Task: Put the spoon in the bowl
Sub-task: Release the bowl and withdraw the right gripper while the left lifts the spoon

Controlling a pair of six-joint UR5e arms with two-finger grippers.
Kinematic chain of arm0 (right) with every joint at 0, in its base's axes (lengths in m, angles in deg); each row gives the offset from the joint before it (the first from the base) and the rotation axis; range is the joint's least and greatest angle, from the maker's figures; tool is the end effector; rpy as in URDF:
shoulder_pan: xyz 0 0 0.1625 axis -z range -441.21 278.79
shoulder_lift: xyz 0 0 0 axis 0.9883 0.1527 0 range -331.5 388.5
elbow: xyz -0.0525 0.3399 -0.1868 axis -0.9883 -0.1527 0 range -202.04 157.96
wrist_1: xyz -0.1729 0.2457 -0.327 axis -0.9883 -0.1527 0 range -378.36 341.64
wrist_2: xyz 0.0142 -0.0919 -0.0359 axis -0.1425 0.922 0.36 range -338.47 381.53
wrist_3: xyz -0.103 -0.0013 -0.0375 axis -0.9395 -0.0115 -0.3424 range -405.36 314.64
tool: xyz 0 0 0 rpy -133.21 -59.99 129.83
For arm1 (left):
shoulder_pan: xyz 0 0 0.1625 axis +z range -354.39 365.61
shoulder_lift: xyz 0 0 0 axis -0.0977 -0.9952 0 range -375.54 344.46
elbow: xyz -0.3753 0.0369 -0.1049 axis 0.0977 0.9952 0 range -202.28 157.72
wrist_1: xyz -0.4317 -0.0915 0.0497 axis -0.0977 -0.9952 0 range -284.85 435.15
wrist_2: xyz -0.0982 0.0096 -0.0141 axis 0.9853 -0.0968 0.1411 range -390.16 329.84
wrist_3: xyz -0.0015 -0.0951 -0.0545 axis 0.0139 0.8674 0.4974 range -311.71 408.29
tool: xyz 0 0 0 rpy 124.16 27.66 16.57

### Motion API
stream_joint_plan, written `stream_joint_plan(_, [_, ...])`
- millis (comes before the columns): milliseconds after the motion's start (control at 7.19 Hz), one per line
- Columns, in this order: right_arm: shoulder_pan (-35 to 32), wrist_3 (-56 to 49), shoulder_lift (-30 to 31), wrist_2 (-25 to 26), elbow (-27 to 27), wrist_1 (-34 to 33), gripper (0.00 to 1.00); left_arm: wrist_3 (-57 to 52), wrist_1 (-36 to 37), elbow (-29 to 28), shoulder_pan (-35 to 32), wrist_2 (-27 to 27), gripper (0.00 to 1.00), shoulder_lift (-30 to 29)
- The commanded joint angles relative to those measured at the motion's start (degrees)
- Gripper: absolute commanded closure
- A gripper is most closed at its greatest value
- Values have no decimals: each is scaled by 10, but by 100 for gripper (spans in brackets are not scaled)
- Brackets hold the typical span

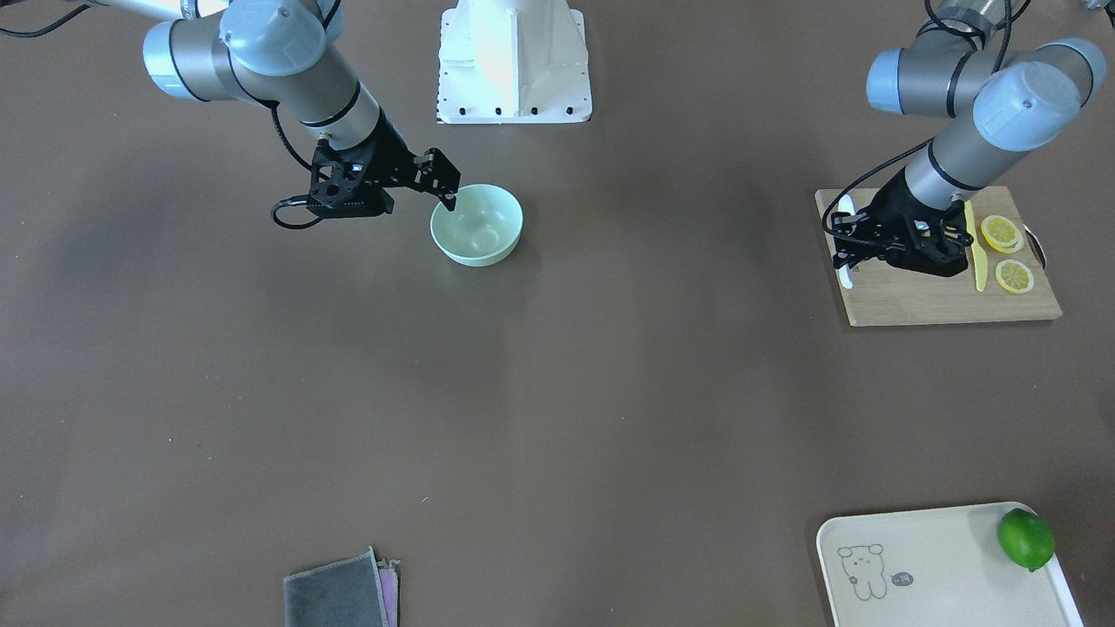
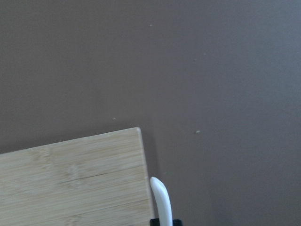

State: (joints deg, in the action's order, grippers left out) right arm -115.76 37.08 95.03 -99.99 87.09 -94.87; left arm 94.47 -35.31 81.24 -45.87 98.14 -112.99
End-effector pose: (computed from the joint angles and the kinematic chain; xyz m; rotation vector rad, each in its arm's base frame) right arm -0.4519 -0.4034 0.2042 -0.1286 -1.0687 0.1555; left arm 0.3089 -0.4928 0.3977 0.0834 0.9385 0.1180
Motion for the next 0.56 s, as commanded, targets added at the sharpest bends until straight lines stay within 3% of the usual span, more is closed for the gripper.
stream_joint_plan(0, [-63,-26,34,-53,35,-31,0,105,59,6,31,3,100,-113])
stream_joint_plan(278, [-123,-125,85,-88,36,-32,0,203,82,-3,91,-9,100,-198])
stream_joint_plan(417, [-147,-177,118,-94,40,-32,0,243,82,-23,128,-61,100,-244])
